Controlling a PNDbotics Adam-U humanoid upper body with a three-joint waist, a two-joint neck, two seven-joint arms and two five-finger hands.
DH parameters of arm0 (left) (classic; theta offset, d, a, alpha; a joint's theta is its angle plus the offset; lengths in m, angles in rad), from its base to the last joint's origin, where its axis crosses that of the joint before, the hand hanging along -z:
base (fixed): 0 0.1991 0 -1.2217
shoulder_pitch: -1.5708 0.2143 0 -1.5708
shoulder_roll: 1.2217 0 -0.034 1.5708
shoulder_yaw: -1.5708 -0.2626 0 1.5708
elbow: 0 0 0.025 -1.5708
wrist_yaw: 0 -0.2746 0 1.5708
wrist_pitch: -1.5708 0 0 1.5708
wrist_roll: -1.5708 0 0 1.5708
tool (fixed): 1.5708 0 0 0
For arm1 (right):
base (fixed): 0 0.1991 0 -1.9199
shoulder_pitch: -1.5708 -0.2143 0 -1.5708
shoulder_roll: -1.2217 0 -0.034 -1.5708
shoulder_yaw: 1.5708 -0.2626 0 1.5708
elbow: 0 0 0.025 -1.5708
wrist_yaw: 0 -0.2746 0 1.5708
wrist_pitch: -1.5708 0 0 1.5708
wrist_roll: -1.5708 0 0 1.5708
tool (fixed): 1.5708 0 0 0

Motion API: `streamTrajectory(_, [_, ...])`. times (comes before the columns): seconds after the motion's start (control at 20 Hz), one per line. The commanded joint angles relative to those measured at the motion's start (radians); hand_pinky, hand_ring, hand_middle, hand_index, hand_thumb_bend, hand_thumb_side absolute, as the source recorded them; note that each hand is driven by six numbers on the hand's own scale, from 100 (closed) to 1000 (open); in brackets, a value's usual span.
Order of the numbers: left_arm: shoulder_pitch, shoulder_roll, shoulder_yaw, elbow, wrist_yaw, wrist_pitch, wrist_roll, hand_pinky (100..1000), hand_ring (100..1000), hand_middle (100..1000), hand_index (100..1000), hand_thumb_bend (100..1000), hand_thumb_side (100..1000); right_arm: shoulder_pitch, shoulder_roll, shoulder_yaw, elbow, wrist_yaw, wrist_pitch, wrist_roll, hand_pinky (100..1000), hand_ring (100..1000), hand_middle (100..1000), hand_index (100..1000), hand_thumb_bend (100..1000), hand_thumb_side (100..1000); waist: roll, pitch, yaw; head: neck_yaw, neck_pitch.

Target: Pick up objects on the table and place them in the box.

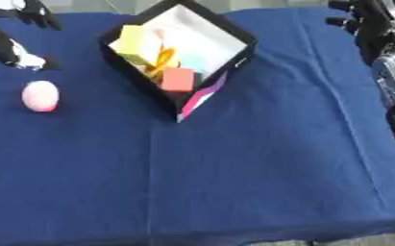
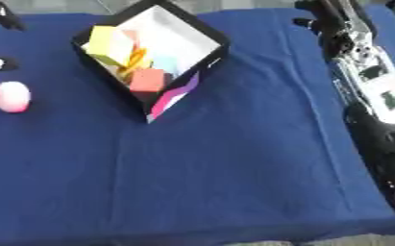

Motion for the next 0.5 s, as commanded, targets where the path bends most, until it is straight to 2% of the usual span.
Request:
streamTrajectory(0.05, [-0.009,0.021,0.004,0.021,-0.032,-0.007,-0.007,912,879,825,852,475,100,-0.014,-0.015,-0.007,-0.011,0.002,-0.001,-0.001,826,902,821,862,145,616,0.003,-0.017,0.000,-0.004,-0.002])
streamTrajectory(0.35, [-0.007,-0.002,-0.010,0.081,-0.077,-0.035,-0.026,912,883,823,843,534,100,-0.013,-0.010,-0.005,-0.008,0.001,0.000,0.000,826,902,821,862,145,617,0.001,-0.020,-0.005,-0.005,-0.002])
streamTrajectory(0.5, [-0.007,-0.016,-0.014,0.108,-0.107,-0.051,-0.028,902,867,826,827,532,100,-0.013,-0.006,-0.004,-0.008,0.001,0.000,0.002,826,902,821,862,137,621,0.000,-0.022,-0.006,0.009,-0.002])
